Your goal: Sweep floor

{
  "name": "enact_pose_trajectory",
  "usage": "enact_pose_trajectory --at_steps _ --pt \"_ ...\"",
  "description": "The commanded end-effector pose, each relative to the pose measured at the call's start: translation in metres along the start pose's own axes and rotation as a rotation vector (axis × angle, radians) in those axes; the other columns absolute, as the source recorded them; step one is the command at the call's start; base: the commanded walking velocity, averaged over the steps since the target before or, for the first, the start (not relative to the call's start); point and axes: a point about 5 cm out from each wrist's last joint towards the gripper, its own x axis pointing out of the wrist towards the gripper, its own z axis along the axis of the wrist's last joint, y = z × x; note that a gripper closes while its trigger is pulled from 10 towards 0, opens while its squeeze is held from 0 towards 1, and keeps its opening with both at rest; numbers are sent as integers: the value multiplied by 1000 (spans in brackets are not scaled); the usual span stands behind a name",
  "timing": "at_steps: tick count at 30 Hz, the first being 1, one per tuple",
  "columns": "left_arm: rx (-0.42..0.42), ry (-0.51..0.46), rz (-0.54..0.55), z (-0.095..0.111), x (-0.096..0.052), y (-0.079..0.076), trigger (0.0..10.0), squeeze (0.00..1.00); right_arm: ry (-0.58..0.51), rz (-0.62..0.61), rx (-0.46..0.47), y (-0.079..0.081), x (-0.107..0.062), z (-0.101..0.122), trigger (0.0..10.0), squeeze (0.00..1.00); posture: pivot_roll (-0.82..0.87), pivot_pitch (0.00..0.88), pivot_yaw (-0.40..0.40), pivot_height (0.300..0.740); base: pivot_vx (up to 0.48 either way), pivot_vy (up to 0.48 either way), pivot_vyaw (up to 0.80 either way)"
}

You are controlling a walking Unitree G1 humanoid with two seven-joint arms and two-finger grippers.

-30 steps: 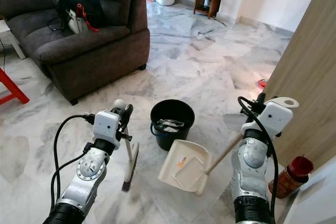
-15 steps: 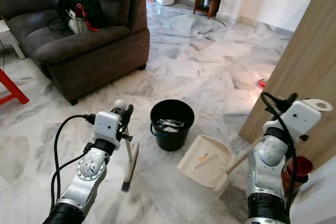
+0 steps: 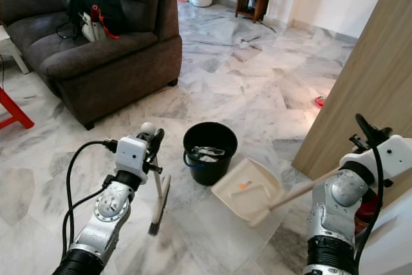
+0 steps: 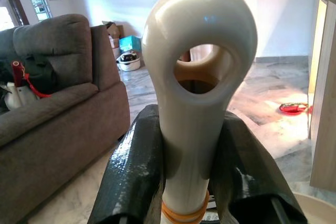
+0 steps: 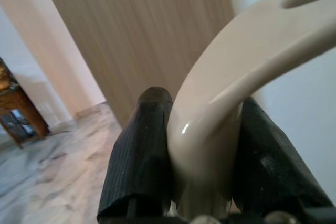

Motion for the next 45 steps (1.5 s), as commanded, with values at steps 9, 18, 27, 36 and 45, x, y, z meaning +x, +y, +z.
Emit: enact_pose_trajectory --at_steps 9,18,27,36,45 --pt "33 -78 -19 14 4 -2 10000 0 -33 53 88 19 -1 16 10000 0 21 0 -11 740 0 0 0" --pt "29 -79 -23 14 4 -3 10000 0 -44 297 56 58 -12 22 10000 0 22 0 -15 740 0 0 0" --pt "28 -77 -22 13 3 -3 10000 0 -163 335 -40 70 -6 42 10000 0 21 0 -15 740 0 0 0" --pt "28 -77 -27 14 3 -4 10000 0 -211 295 -62 76 2 54 10000 0 22 0 -12 740 0 0 0" --pt "31 -76 -27 14 3 -3 10000 0 -208 337 11 87 2 62 10000 0 22 0 -8 740 0 0 0"
